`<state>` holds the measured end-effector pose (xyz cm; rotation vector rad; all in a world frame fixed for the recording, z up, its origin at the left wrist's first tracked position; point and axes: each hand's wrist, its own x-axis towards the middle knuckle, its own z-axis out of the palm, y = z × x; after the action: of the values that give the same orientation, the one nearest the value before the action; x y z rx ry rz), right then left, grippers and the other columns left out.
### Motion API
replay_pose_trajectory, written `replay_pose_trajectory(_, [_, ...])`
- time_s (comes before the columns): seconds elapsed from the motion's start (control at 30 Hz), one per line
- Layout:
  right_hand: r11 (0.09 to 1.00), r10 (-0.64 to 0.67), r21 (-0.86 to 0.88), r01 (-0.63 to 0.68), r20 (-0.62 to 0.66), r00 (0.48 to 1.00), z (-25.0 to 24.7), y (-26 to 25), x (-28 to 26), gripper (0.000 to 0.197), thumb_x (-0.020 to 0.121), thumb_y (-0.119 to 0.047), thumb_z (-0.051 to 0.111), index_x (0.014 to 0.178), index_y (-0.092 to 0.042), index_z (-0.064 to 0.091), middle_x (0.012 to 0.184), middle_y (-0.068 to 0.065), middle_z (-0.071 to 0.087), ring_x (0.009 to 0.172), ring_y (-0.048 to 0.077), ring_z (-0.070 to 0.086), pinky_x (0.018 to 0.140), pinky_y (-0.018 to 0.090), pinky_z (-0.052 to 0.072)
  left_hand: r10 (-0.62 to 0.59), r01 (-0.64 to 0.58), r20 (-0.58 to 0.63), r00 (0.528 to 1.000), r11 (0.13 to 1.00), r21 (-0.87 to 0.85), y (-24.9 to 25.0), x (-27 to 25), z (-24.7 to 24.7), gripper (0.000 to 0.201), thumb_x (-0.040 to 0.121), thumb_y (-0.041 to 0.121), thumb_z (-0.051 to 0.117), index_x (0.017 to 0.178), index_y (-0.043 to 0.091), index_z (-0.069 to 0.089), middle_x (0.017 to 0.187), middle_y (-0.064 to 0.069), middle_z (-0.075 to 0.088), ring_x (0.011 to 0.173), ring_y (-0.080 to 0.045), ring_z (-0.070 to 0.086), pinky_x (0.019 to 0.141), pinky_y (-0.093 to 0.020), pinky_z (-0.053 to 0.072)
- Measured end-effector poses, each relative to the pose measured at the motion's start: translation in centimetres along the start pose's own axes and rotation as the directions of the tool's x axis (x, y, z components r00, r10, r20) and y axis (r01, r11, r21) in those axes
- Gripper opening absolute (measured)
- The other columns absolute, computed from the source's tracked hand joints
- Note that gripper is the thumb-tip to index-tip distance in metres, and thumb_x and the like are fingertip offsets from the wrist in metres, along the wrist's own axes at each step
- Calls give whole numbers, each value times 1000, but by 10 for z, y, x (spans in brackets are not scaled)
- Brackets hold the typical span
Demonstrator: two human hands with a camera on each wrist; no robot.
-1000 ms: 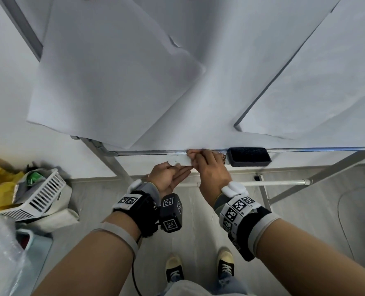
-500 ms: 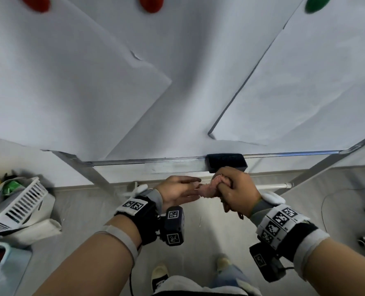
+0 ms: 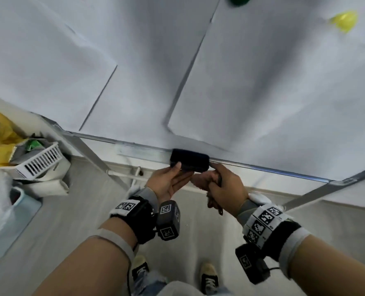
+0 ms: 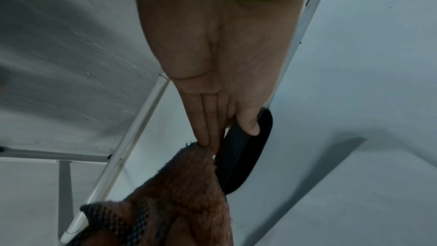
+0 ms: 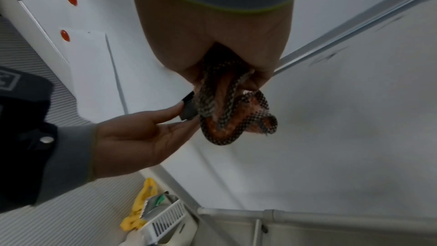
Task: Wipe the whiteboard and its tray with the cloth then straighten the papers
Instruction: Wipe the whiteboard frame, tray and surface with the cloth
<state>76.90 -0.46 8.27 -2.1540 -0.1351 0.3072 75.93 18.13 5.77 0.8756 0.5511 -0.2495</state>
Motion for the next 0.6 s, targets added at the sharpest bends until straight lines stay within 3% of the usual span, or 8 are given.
replay_pose_trajectory(0.07, [999, -30, -40, 31, 34, 999, 2, 0, -4, 47, 82, 1, 50, 125, -18, 59, 85, 14, 72, 56, 27, 70, 54, 38, 61, 46, -47, -56, 997, 999, -20, -5, -5, 3, 42, 100, 21, 51, 128, -11, 54, 113, -24, 69, 92, -24, 74, 79, -29, 61])
replay_pose_trajectory(0.17, [987, -122, -95, 133, 105, 987, 8, -1, -12, 46, 84, -1, 54, 126, -16, 62, 105, 9, 67, 60, 21, 69, 54, 24, 58, 74, -74, -85, 994, 997, 10, -9, -13, 0, 40, 101, 21, 51, 125, -10, 56, 118, -27, 68, 99, -31, 71, 83, -34, 61])
replay_pose_trajectory(0.23, [973, -179, -122, 197, 149, 973, 11, -5, -15, 44, 85, -1, 55, 125, -18, 63, 106, 5, 64, 59, 15, 68, 51, 15, 53, 83, -81, -91, 992, 997, 15, -8, -17, -3, 38, 100, 21, 52, 123, -9, 57, 121, -27, 67, 102, -32, 71, 89, -37, 58])
replay_pose_trajectory(0.33, [970, -202, -99, 223, 184, 962, 20, -15, -16, 38, 84, 1, 54, 113, -19, 68, 99, 3, 64, 55, 11, 65, 46, 15, 51, 92, -97, -105, 990, 994, -49, 2, -22, -13, 36, 98, 24, 56, 121, -4, 58, 118, -24, 69, 102, -32, 71, 91, -40, 57])
replay_pose_trajectory(0.4, [972, -211, -77, 221, 122, 970, 18, -22, -16, 30, 82, 1, 54, 99, -21, 66, 89, 4, 66, 47, 10, 63, 41, 22, 53, 93, -105, -135, 986, 991, -84, 6, -21, -15, 33, 97, 24, 59, 119, -1, 55, 118, -26, 68, 97, -33, 72, 87, -41, 59])
replay_pose_trajectory(0.47, [977, -205, -58, 203, -25, 978, 11, -26, -13, 27, 82, 1, 53, 95, -21, 60, 83, 5, 65, 41, 13, 61, 35, 30, 51, 89, -110, -167, 982, 986, -125, 9, -20, -16, 32, 96, 22, 61, 120, 5, 50, 121, -29, 64, 96, -35, 73, 82, -43, 61])
replay_pose_trajectory(0.53, [975, -224, -17, 224, -139, 965, 4, -32, -2, 29, 81, 2, 53, 99, -21, 55, 87, 11, 65, 48, 19, 65, 34, 36, 52, 87, -119, -196, 977, 980, -159, 9, -19, -18, 41, 96, 21, 61, 128, 1, 46, 123, -31, 63, 100, -38, 71, 81, -47, 61])
replay_pose_trajectory(0.6, [956, -290, -5, 294, -165, 943, 5, -41, 9, 35, 79, 3, 55, 104, -22, 55, 95, 11, 63, 62, 22, 70, 44, 40, 56, 99, -138, -234, 967, 978, -159, 10, -19, -16, 47, 96, 20, 61, 132, -4, 44, 120, -30, 64, 103, -39, 70, 81, -47, 61])
